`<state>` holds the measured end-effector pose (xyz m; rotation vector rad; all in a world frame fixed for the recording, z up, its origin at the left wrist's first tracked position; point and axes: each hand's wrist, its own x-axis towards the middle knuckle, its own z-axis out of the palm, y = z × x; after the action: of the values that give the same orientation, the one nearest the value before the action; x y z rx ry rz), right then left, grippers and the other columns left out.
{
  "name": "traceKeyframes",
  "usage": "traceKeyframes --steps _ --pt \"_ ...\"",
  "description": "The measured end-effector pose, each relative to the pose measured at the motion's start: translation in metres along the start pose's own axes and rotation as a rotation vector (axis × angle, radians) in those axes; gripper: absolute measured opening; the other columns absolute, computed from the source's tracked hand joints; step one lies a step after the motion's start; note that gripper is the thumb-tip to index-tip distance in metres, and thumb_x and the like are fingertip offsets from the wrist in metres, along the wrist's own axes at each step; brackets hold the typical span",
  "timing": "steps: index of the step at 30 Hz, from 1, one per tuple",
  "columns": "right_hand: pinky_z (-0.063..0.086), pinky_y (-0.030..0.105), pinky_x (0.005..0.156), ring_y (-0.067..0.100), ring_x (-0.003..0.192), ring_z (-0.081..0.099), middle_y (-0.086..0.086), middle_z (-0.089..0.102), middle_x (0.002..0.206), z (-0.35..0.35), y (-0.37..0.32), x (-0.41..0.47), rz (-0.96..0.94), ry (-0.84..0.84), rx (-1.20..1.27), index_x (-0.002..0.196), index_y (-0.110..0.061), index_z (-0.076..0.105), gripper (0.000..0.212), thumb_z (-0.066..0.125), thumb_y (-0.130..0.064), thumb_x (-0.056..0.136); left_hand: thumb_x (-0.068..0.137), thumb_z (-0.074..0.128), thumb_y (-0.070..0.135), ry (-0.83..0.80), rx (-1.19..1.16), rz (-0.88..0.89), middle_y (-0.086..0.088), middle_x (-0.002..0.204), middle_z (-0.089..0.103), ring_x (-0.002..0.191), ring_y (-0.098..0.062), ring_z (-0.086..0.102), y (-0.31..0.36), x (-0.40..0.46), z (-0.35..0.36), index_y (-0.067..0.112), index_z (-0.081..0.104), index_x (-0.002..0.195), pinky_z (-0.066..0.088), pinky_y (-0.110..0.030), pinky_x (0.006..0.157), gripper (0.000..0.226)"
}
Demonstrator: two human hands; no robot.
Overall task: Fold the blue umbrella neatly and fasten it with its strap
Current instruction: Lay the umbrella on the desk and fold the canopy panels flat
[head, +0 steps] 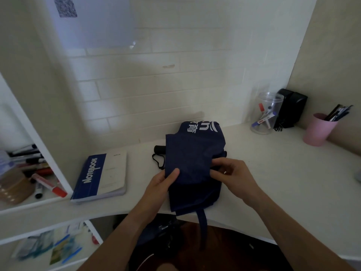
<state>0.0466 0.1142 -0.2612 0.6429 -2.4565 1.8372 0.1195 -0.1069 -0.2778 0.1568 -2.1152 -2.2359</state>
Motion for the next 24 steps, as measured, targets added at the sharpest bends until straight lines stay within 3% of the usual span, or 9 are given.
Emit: traceKeyframes --steps 3,8,13,18,21,24 --pt "0.053 0.016 0.067 0.001 0.068 0.067 -0.009 0.075 0.079 0.001 0.000 -0.001 0.002 0.018 -0.039 0.080 -0.025 0.076 0.022 0.077 -0.003 0.084 0.103 0.052 0.034 0.025 0.019 0.035 0.020 0.125 0.071 0.117 -0.001 0.065 -0.002 -0.004 -0.001 0.038 0.061 0.128 0.048 -0.023 0.100 0.026" --pt "0.050 0.016 0.062 0.007 0.070 0.067 -0.002 0.073 0.083 -0.007 0.006 -0.008 0.030 0.068 0.000 0.088 -0.018 0.073 0.008 0.074 -0.010 0.089 0.105 0.049 0.029 0.062 0.031 0.072 0.015 0.123 0.072 0.113 -0.002 0.066 -0.009 -0.013 -0.007 0.028 0.062 0.129 0.052 -0.023 0.097 0.028" --pt "0.050 0.023 0.059 0.013 0.069 0.068 0.003 0.072 0.078 -0.009 0.009 -0.021 0.017 0.108 0.021 0.093 -0.015 0.068 0.005 0.067 -0.010 0.094 0.106 0.048 0.026 0.054 0.110 0.112 0.011 0.119 0.074 0.108 -0.003 0.068 -0.012 -0.016 -0.005 0.023 0.064 0.126 0.052 -0.013 0.086 0.026" --pt "0.057 0.028 0.066 0.018 0.073 0.071 -0.002 0.076 0.092 -0.004 0.011 -0.034 -0.005 0.160 0.020 0.097 -0.020 0.068 0.023 0.081 -0.009 0.082 0.106 0.047 0.025 0.055 0.124 0.128 0.015 0.113 0.075 0.105 -0.003 0.069 -0.013 -0.018 -0.003 0.022 0.064 0.123 0.052 -0.012 0.083 0.024" --pt "0.059 0.033 0.070 0.015 0.075 0.072 -0.004 0.076 0.088 0.002 0.011 -0.035 -0.021 0.247 -0.036 0.095 -0.024 0.070 0.026 0.084 -0.010 0.078 0.106 0.048 0.023 0.061 0.131 0.141 0.015 0.106 0.076 0.100 -0.001 0.070 -0.014 -0.021 -0.002 0.018 0.067 0.117 0.051 -0.012 0.081 0.022" --pt "0.059 0.028 0.070 0.015 0.075 0.071 -0.004 0.075 0.083 0.002 0.009 -0.036 -0.017 0.272 0.001 0.094 -0.023 0.071 0.026 0.085 -0.008 0.077 0.105 0.049 0.024 0.088 0.153 0.152 0.010 0.091 0.075 0.087 0.001 0.068 -0.016 -0.022 -0.004 0.010 0.067 0.103 0.050 -0.011 0.074 0.022"
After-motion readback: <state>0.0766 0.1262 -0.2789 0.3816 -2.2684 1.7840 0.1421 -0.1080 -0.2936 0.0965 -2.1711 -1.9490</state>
